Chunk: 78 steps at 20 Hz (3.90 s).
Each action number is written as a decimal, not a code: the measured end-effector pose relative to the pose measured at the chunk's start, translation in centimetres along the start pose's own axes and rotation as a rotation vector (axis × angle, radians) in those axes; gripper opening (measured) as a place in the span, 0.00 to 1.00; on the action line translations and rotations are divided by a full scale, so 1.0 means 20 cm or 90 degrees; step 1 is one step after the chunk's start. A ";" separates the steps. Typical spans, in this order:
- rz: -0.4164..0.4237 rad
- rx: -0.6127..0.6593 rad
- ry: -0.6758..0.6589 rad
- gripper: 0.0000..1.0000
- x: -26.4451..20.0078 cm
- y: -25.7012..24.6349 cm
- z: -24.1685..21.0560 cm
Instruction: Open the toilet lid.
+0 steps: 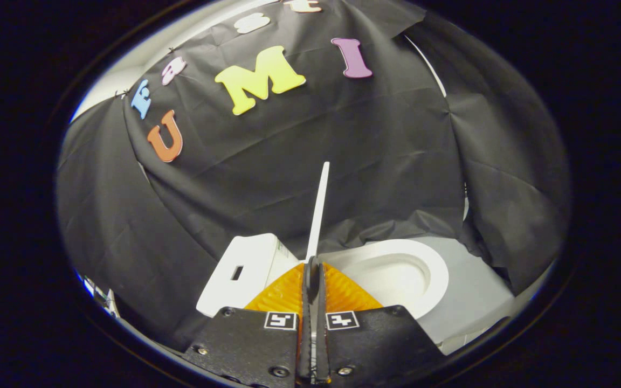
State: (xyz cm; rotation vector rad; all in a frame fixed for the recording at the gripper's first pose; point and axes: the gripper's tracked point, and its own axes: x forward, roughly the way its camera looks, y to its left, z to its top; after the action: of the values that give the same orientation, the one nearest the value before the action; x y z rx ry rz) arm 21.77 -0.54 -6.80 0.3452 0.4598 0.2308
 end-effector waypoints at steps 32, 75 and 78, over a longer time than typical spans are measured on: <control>-0.052 -0.271 -0.040 0.07 0.06 0.36 -0.12; 0.048 -0.239 -0.305 1.00 -0.57 -0.15 0.04; -0.004 -0.249 -0.285 1.00 -0.58 -0.40 -0.04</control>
State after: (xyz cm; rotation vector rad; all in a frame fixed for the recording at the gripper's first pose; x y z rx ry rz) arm 12.43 -11.00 -5.99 0.0060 -0.0306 0.2239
